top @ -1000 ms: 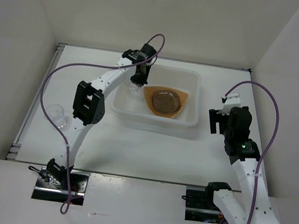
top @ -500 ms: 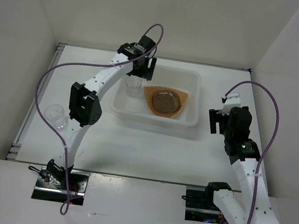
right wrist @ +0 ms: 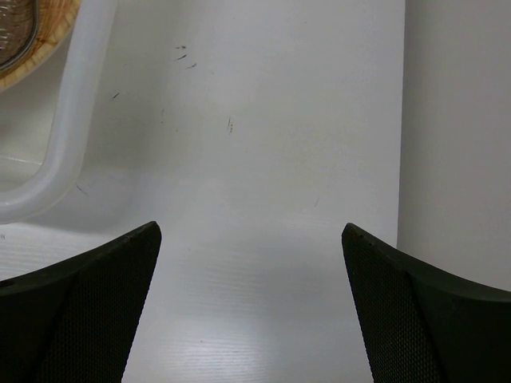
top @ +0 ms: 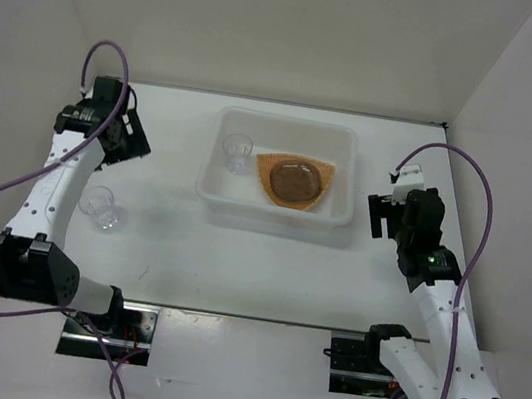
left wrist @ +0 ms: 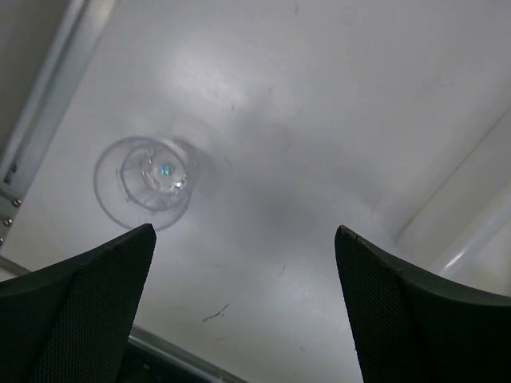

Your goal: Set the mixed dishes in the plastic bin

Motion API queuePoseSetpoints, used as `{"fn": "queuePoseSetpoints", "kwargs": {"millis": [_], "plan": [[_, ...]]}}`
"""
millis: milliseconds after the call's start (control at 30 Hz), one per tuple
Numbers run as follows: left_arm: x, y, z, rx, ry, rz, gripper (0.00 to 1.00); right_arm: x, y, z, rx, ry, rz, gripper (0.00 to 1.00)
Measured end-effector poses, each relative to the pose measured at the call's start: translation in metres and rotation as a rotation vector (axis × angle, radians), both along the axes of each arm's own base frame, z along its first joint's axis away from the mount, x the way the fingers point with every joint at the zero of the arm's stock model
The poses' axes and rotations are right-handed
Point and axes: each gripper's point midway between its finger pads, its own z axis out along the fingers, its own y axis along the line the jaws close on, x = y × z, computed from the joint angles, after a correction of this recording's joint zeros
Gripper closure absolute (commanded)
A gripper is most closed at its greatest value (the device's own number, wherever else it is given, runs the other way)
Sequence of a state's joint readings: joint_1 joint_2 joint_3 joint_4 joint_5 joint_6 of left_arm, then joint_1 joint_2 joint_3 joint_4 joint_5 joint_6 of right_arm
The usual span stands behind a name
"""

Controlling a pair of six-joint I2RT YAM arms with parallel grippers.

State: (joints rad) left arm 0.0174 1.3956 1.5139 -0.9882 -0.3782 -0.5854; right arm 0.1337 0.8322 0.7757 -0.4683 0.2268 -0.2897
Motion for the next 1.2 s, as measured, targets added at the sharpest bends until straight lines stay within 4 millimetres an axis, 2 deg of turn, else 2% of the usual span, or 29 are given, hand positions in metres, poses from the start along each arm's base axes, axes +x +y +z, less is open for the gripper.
{"fn": "queuePoseSetpoints", "kwargs": {"millis": [167,233,300,367,500,600,900,967,1000,1033,1067,1200], "plan": [[-0.043,-0.012,-0.084,-0.113,0.204,-0.03,0.01,0.002,0.003,-0.006,-0.004,0.021,0.012,0.02],[-0.056,-0.008,-0.107,-0.154,0.257,-0.008,0.01,0.003,0.003,-0.007,-0.006,0.028,0.013,0.02],[-0.065,-0.005,-0.121,-0.182,0.284,0.013,0.01,0.003,0.003,-0.008,-0.006,0.029,0.012,0.02],[-0.068,-0.003,-0.128,-0.2,0.295,0.024,0.01,0.003,0.003,-0.008,-0.006,0.029,0.013,0.02],[-0.056,0.001,-0.131,-0.206,0.272,0.018,0.01,0.003,0.003,-0.008,-0.006,0.029,0.012,0.02],[-0.048,0.005,-0.142,-0.206,0.29,0.018,0.01,0.003,0.004,-0.007,-0.007,0.028,0.014,0.02],[-0.037,0.013,-0.167,-0.21,0.332,0.027,0.03,0.003,0.005,-0.007,-0.009,0.025,0.021,0.02],[-0.036,0.013,-0.174,-0.211,0.35,0.023,0.27,0.003,0.005,-0.006,-0.01,0.025,0.02,0.02],[-0.035,0.013,-0.178,-0.211,0.36,0.019,0.44,0.003,0.005,-0.006,-0.01,0.024,0.019,0.02],[-0.036,0.015,-0.18,-0.201,0.373,0.014,0.64,0.003,0.005,-0.006,-0.01,0.023,0.019,0.02],[-0.035,0.014,-0.182,-0.207,0.372,0.017,1.0,0.002,0.005,-0.005,-0.01,0.021,0.019,0.02],[-0.032,0.016,-0.179,-0.2,0.36,0.015,1.0,0.002,0.004,-0.004,-0.01,0.016,0.018,0.02]]}}
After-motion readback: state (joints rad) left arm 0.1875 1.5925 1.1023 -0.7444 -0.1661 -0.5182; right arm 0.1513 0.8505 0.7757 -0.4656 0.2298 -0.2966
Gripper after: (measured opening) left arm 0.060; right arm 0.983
